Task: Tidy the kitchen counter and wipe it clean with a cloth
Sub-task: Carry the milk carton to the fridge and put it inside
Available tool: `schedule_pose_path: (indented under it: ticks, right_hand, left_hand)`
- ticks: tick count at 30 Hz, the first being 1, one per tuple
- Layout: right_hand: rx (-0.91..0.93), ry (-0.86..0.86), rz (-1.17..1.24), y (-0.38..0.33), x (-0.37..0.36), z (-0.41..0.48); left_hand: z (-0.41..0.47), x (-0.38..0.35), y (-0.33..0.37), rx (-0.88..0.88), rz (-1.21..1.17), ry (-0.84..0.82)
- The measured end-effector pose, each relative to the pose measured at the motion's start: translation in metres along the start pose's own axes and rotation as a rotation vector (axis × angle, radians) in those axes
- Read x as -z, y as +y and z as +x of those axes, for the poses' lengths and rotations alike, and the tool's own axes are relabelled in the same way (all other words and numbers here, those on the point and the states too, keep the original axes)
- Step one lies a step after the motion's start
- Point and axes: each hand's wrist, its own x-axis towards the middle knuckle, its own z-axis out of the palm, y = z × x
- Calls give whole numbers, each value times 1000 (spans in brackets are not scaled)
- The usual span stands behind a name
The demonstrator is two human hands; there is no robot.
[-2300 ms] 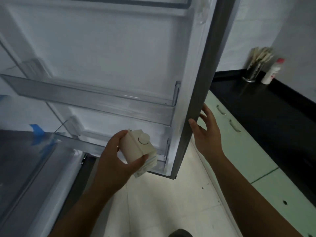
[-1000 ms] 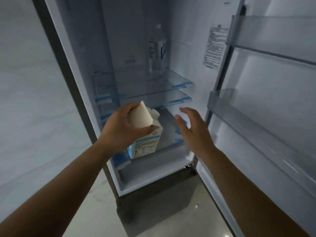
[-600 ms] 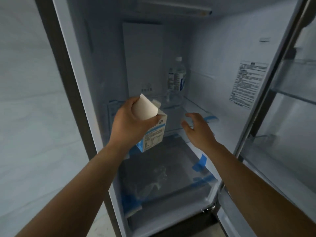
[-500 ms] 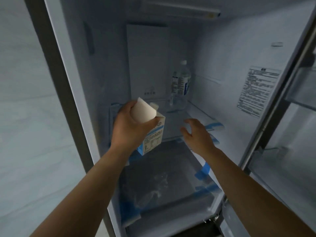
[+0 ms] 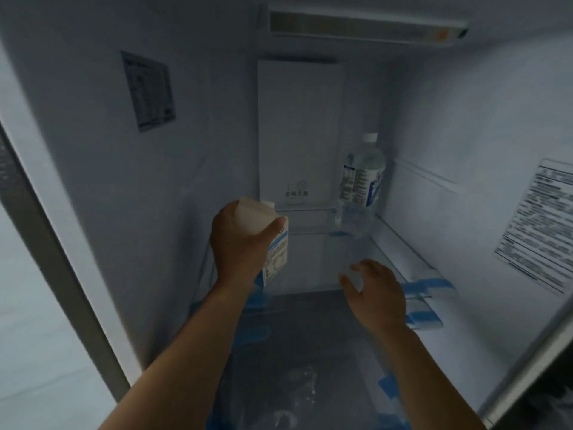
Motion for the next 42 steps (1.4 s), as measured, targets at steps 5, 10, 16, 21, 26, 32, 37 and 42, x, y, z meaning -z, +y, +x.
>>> schedule_pose_path:
  ticks: [5,10,16,21,26,32,37,42]
  right_hand:
    - [-13,25,15,1,-5,4]
    - [-31,-21,33,2,-5,2]
    - [-32,-115,171,-3,18,-7]
    - [-65,24,203,-13,72,-51]
    - [-80,121,96,-28,138,-122]
    - [-181,329,-137,-44,206,-224]
    - [-394,363,-393,-39,251,-313]
    - [-605,393,-465,-37,280,-373]
  left_hand:
    - [24,-15,-8,35,14,-22]
    - [26,-16,-7,4,149,-83]
    - [6,-2,6,-77,230,15]
    - [-29,5,21,-320,120,-72]
    - [-76,-12,27,-378,-90,-461]
    - [-183,-40,36,-676,-200,-973]
    - [-265,-44,61,-883,-292,-1157]
    - [-300,-49,69,-1027,-265,-1189]
